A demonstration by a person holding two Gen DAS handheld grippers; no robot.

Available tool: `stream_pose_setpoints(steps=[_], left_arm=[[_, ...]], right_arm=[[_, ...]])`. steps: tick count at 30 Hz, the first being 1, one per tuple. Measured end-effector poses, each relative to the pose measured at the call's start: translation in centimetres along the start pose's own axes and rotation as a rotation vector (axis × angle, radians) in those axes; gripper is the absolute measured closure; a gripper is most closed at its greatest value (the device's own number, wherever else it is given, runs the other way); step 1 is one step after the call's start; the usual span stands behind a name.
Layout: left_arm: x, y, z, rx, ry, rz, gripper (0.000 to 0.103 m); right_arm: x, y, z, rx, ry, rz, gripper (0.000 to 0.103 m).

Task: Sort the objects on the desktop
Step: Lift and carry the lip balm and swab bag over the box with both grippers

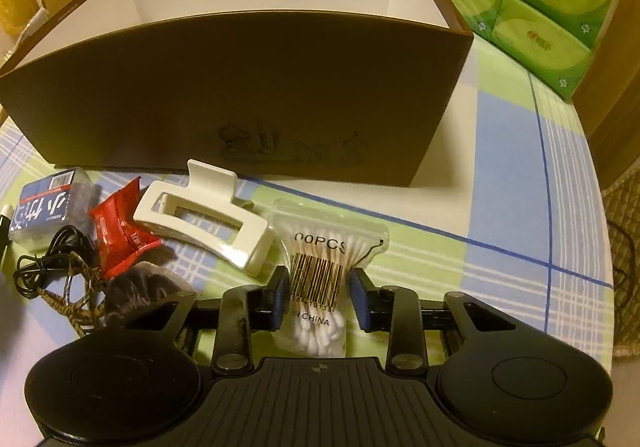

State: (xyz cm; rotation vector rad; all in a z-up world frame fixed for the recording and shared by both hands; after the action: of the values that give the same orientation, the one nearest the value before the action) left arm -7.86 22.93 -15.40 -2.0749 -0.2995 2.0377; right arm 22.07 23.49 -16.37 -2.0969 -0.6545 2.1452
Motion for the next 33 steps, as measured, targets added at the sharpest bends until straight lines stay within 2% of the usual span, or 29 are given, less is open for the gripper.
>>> stream_pose_setpoints(steps=[4,11,14,19,24,33], left_arm=[[-0.1,0.3,0.1,-0.001,0.009,-0.009,0.09],[-0.8,1.9,0.3,-0.029,0.049,0.0,0.09],[-1.3,2.7,0.5,-0.069,0.086,0.017,0.09],[-2.7,3.9,0.3,-0.082,0.102,0.01,0.09],[-5.5,4.0,-0.5,-0.082,0.133,-0.043,0.09],[-10.0,1.4,-3.5,-0.022,0.236,-0.15,0.09]], right_arm=[[-0.2,0.4,-0.1,0.0,-0.008,0.002,0.082],[-1.1,2.3,-0.5,0.004,-0.029,0.012,0.083],[-1.6,3.2,-0.6,0.013,-0.048,0.023,0.084],[-2.7,4.8,-1.1,0.043,-0.091,0.036,0.085],[-4.6,5.0,-1.2,0.04,-0.117,0.003,0.085],[-8.7,2.4,0.6,-0.004,-0.179,-0.099,0.085]])
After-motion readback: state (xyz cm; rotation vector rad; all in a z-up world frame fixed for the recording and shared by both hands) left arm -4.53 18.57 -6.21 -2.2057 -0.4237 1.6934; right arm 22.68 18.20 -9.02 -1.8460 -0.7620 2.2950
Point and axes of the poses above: each gripper's, at about its wrist camera, not at the fingertips, and x roughly the way its jaws point, z to its left, y to its underside, the point moved 5 cm from there along x, roughly the way its jaws point, and after that the axes turned 9 degrees about z, right-handed, at the moved point
